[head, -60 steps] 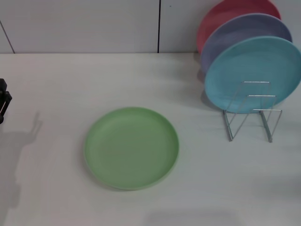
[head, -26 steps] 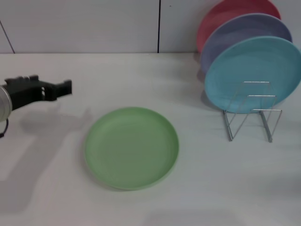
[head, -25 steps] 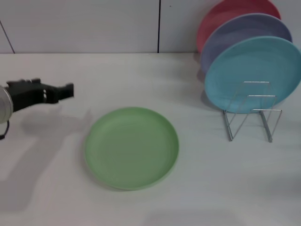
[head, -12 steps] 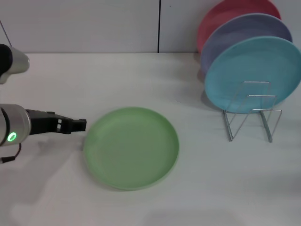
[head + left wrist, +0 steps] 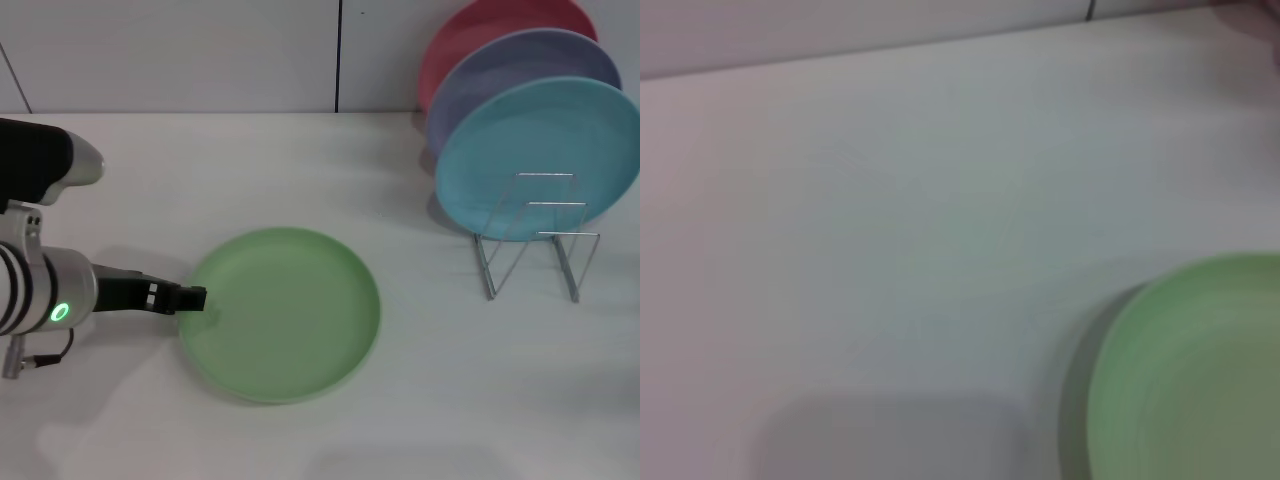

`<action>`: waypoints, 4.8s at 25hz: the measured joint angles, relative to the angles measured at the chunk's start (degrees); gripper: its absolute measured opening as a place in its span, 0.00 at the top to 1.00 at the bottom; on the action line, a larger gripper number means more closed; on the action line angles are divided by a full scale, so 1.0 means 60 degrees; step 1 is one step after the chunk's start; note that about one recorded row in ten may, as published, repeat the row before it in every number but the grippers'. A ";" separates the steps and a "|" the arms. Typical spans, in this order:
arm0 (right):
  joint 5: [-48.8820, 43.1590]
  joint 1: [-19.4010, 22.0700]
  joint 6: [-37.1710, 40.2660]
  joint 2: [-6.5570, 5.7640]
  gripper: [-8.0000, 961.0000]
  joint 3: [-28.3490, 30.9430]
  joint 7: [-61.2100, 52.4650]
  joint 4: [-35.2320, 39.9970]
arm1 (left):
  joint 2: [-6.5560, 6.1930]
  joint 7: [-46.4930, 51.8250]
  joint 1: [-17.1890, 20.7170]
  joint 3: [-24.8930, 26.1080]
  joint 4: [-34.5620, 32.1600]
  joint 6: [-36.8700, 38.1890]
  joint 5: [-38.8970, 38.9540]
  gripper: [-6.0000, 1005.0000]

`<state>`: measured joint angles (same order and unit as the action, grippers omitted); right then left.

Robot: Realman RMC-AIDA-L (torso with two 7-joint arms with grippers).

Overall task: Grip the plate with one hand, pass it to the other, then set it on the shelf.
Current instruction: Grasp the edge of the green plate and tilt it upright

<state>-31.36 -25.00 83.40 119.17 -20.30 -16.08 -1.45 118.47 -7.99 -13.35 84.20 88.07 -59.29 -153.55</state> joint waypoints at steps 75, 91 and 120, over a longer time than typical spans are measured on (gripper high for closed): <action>-0.0218 0.0110 0.0088 0.0016 0.22 0.0000 -0.0367 0.0007 | -0.0014 0.0322 -0.0696 -0.0320 -0.0917 -0.0443 -0.0087 0.48; -0.0310 0.0125 0.0087 0.0000 0.22 0.0001 -0.0367 0.0006 | -0.0002 0.0321 -0.0704 -0.0354 -0.0911 -0.0552 -0.0088 0.67; -0.0492 0.0123 0.0248 -0.0004 0.22 0.0001 -0.0613 0.0109 | -0.0014 0.0507 -0.1409 -0.0402 -0.0656 -0.0841 -0.0468 0.95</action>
<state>-34.31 -24.26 84.89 119.15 -20.30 -19.76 -0.80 118.39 -4.94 -21.81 81.79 84.13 -64.33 -156.36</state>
